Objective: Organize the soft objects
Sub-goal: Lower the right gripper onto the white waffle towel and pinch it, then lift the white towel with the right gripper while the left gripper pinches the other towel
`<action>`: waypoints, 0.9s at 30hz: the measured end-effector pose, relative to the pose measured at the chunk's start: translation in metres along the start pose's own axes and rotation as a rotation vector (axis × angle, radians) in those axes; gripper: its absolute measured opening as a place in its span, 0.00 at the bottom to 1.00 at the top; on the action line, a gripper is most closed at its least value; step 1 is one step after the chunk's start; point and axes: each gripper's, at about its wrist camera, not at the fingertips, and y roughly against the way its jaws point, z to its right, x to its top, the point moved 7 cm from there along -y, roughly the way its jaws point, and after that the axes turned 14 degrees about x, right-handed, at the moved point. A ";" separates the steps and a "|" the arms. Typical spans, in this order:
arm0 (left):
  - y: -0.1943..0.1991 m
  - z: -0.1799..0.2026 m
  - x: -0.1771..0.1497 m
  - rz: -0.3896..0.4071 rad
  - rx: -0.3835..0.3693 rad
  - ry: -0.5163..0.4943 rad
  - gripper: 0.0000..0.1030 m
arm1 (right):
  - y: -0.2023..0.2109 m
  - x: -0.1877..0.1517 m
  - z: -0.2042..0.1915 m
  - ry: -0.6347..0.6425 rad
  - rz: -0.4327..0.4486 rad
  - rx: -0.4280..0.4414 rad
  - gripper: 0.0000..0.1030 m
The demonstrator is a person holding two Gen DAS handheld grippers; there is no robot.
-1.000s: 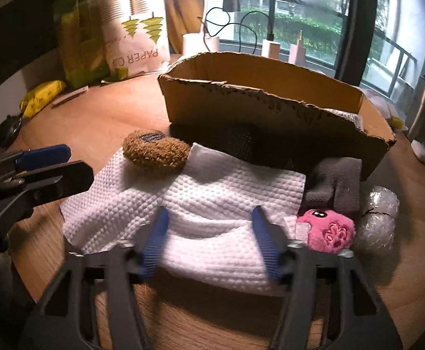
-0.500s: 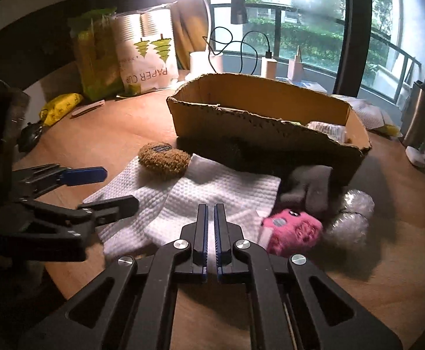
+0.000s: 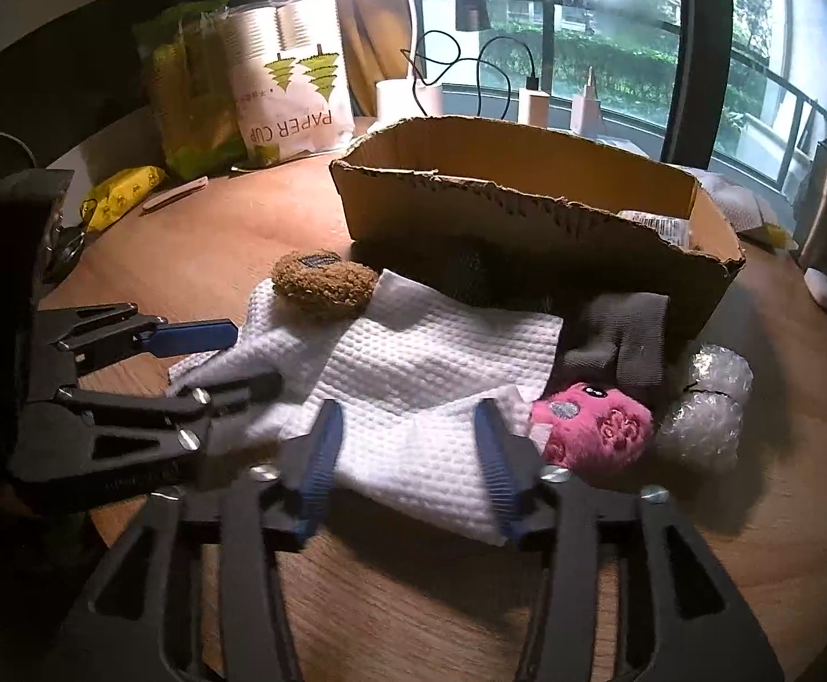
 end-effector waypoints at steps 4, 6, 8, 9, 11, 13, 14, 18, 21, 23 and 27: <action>0.001 -0.013 -0.001 -0.010 -0.025 0.028 0.12 | -0.007 -0.001 -0.001 0.015 -0.018 -0.007 0.58; 0.006 -0.018 -0.002 0.003 -0.027 0.029 0.10 | -0.012 -0.001 -0.004 0.033 -0.029 -0.017 0.62; 0.013 -0.022 -0.001 0.021 -0.042 0.034 0.10 | -0.020 0.000 -0.006 0.049 -0.043 -0.030 0.62; 0.017 -0.024 0.000 0.032 -0.050 0.035 0.10 | -0.024 -0.001 -0.006 0.052 -0.051 -0.033 0.62; 0.025 -0.028 0.002 0.050 -0.059 0.047 0.10 | -0.033 -0.003 -0.006 0.055 -0.074 -0.041 0.62; 0.031 -0.033 0.004 0.061 -0.074 0.064 0.10 | -0.036 -0.003 -0.008 0.064 -0.076 -0.048 0.62; 0.034 -0.036 0.006 0.066 -0.075 0.072 0.10 | -0.037 -0.003 -0.008 0.060 -0.079 -0.046 0.62; 0.042 -0.043 0.012 0.087 -0.094 0.104 0.09 | -0.036 -0.003 -0.005 0.042 -0.082 -0.021 0.59; 0.051 -0.044 0.017 0.109 -0.098 0.114 0.09 | -0.036 -0.002 -0.011 0.045 -0.076 -0.005 0.29; 0.058 -0.046 0.022 0.127 -0.097 0.119 0.09 | -0.037 -0.002 -0.015 0.048 -0.076 0.007 0.10; 0.070 -0.050 0.030 0.155 -0.092 0.129 0.09 | -0.032 -0.003 -0.021 0.038 -0.070 0.046 0.08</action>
